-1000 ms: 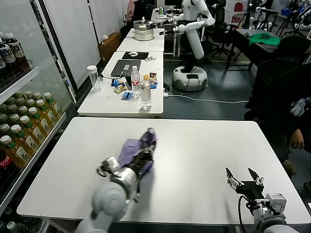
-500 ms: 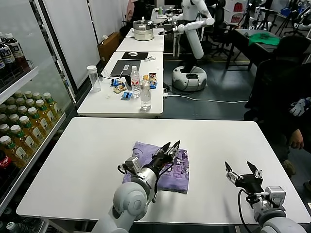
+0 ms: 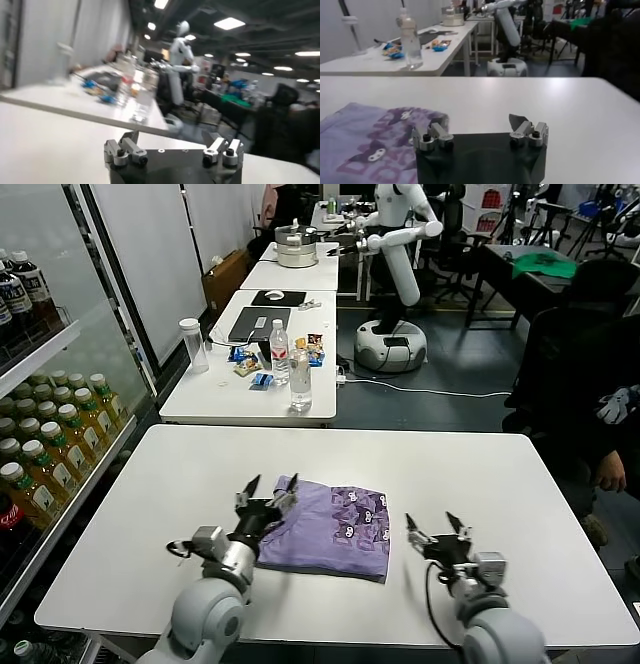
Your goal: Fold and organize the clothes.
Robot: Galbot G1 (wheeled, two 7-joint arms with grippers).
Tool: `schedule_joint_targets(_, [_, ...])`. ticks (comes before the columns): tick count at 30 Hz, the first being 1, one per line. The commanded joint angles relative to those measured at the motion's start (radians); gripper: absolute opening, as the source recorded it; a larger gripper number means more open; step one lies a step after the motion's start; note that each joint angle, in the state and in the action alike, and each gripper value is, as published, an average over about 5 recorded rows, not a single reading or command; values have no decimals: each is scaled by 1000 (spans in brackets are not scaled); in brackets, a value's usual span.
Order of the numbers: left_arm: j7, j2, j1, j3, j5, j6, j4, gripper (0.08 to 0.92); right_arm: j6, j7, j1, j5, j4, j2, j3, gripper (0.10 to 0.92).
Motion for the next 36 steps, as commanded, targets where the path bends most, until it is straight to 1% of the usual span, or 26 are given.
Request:
schedule_joint_targets(1, [-2, 68, 115, -116, 134, -65, -21, 822, 8, 45, 152, -126, -240, 154, -253, 823])
schedule_joint_targets(5, [-3, 66, 125, -120, 135, -70, -17, 823, 7, 60, 167, -146, -289, 179, -258, 823])
schedule_joint_targets(9, [-3, 65, 127, -119, 136, -72, -15, 823, 8, 62, 176, -142, -306, 183, -253, 823])
schedule_joint_targets(12, [-4, 63, 126, -114, 136, -71, -17, 823, 8, 64, 181, -130, -304, 175, -246, 798])
schedule_joint_targets(16, [-4, 60, 125, -107, 138, -70, -20, 823, 8, 62, 184, -115, -293, 153, -231, 699])
schedule_joint_targets(24, [-3, 61, 122, -99, 139, -69, -20, 823, 0, 46, 236, -84, -306, 80, -180, 466])
schedule_joint_targets(32, [-1, 62, 121, -90, 142, -67, -21, 823, -58, -27, 364, -69, -359, -39, -142, 241])
schedule_joint_targets(33, [0, 61, 120, -88, 143, -67, -21, 823, -63, -42, 376, -70, -365, -54, -136, 219])
schedule_joint_targets(35, [1, 58, 120, -85, 146, -67, -21, 823, -64, -74, 394, -75, -374, -80, -126, 207])
schedule_joint_targets(36, [2, 57, 119, -83, 147, -67, -22, 823, -60, -92, 399, -81, -377, -92, -121, 219])
